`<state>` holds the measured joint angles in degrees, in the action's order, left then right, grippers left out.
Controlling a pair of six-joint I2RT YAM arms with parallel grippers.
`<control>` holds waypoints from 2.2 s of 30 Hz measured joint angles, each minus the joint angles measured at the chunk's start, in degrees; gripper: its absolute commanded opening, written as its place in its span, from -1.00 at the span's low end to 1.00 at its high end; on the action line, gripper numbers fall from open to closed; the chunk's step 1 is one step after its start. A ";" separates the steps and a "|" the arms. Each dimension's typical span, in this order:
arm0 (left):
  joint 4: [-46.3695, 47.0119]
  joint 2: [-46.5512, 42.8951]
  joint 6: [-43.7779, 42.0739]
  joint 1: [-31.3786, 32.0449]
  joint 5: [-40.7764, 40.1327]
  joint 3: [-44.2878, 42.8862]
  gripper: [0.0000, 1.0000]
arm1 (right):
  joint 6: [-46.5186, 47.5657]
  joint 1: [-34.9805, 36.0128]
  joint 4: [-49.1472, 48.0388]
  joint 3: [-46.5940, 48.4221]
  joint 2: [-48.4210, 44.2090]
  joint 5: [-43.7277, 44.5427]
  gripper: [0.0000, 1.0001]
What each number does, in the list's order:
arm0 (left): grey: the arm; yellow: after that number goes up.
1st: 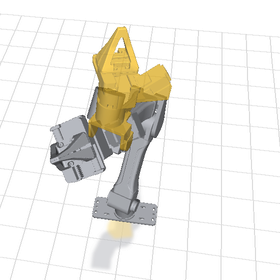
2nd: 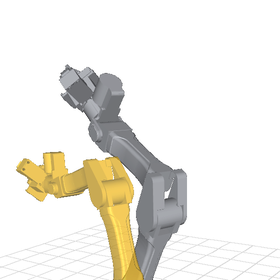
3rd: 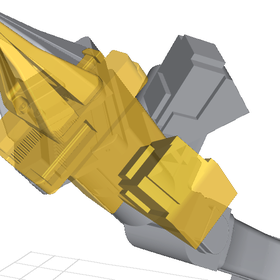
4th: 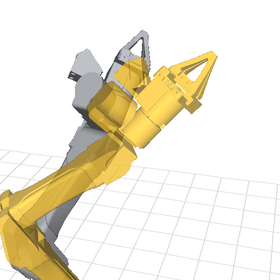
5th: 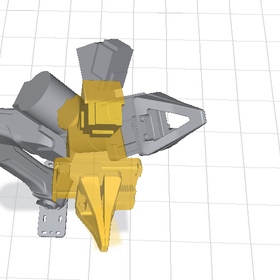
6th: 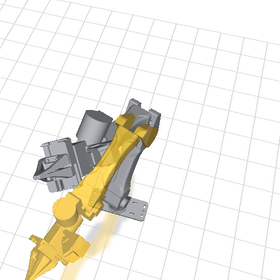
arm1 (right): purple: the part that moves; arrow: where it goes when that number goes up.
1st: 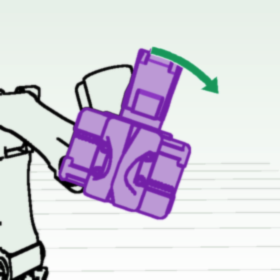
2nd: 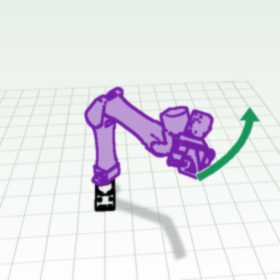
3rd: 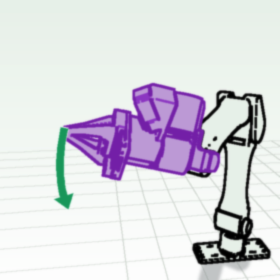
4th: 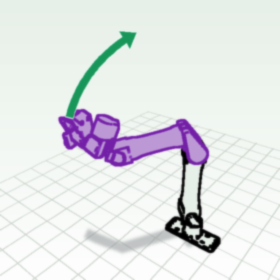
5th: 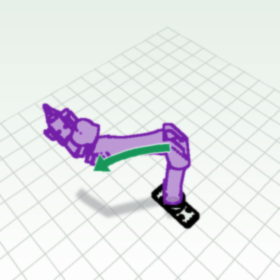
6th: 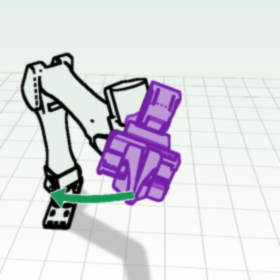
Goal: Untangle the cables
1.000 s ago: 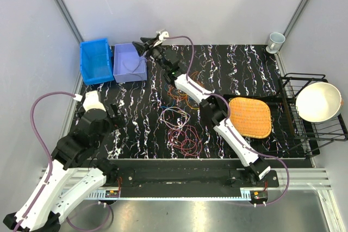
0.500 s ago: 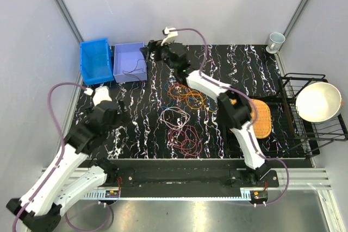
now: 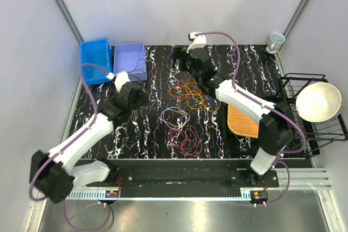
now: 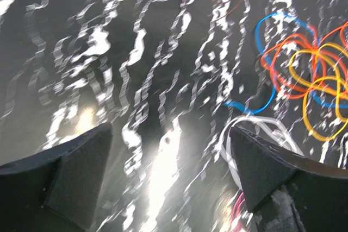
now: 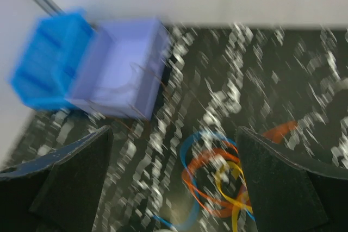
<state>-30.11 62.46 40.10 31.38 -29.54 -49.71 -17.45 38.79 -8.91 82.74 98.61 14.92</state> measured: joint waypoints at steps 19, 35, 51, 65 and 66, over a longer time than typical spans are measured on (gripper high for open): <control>10.32 47.01 -16.61 -2.19 1.92 -34.21 0.76 | -8.83 -7.61 21.03 -14.19 -6.25 -6.84 0.99; 9.51 58.07 -20.83 -5.95 5.11 -41.79 0.51 | -9.90 -7.61 20.83 -14.19 -6.64 -10.16 0.99; 10.29 62.88 -22.32 -6.58 6.23 -43.69 -0.01 | -10.54 -7.61 20.79 -14.16 -6.56 -13.09 1.00; 10.03 64.92 -22.58 -7.91 8.83 -47.15 -0.47 | -11.15 -7.74 20.68 -13.55 -3.91 -15.85 0.99; 9.92 65.24 -22.58 -7.98 9.25 -47.63 -0.52 | -11.19 -7.74 20.72 -13.55 -3.89 -16.06 0.99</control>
<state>-20.18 127.70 17.52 23.40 -20.29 -97.34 -28.64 31.05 11.81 69.19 94.72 -1.15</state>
